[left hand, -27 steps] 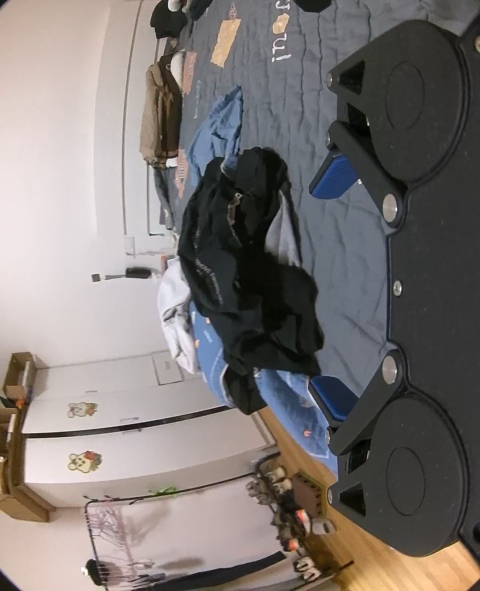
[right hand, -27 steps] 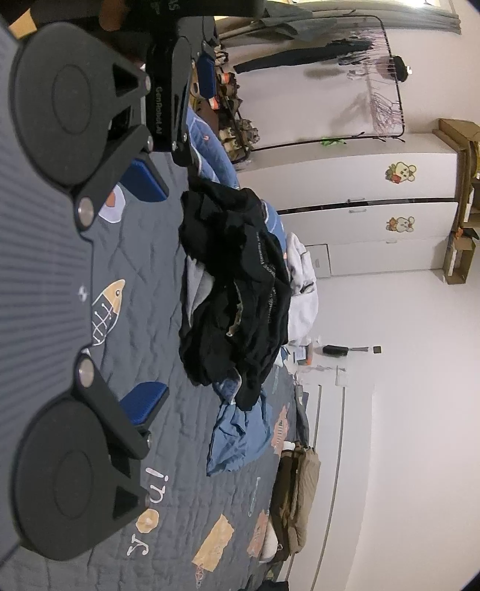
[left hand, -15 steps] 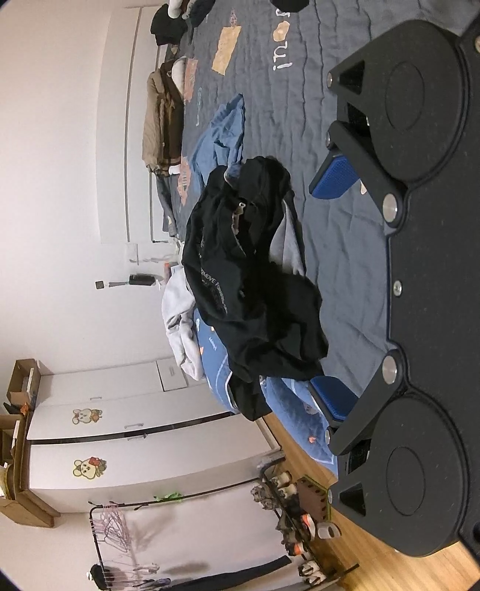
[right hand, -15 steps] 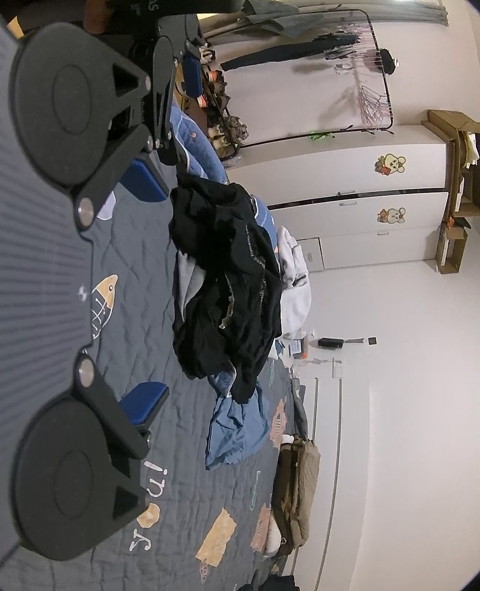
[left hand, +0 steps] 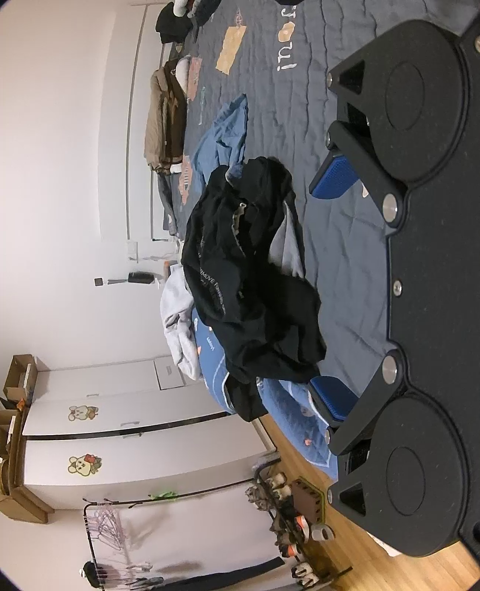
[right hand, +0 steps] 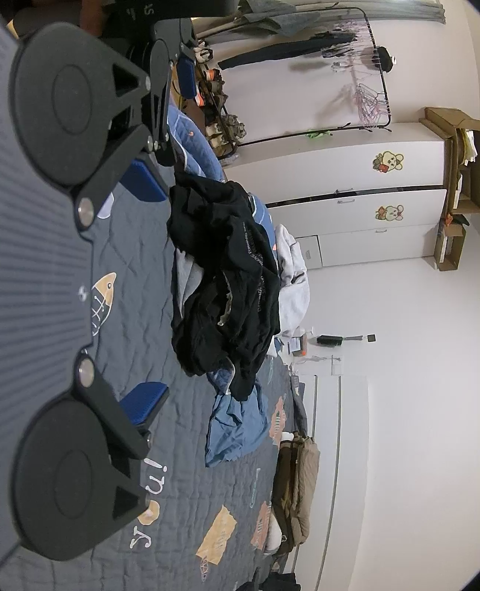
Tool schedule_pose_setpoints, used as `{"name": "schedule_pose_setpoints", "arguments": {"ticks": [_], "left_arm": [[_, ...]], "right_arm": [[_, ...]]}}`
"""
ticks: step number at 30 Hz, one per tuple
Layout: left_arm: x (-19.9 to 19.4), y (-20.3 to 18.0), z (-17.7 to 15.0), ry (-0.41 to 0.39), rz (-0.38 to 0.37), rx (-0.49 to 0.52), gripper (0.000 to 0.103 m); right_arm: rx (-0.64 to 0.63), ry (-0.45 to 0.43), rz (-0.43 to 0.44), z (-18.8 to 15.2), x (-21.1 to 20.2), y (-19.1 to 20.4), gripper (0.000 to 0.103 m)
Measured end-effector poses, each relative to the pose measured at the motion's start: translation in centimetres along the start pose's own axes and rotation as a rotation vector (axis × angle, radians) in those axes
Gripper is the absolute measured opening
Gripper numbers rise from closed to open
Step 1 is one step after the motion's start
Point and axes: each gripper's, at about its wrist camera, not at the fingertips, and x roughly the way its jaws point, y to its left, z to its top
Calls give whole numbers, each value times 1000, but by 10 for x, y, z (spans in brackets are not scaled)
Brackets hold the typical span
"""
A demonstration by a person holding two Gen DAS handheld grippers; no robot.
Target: Fold clothes
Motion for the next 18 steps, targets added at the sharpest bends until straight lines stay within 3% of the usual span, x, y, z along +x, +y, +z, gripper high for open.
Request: {"name": "schedule_pose_setpoints", "arguments": {"ticks": [18], "left_arm": [[0,-2,-2,3,-7,5,103]], "right_arm": [[-4,-3,-10,0,0,-1,103]]}}
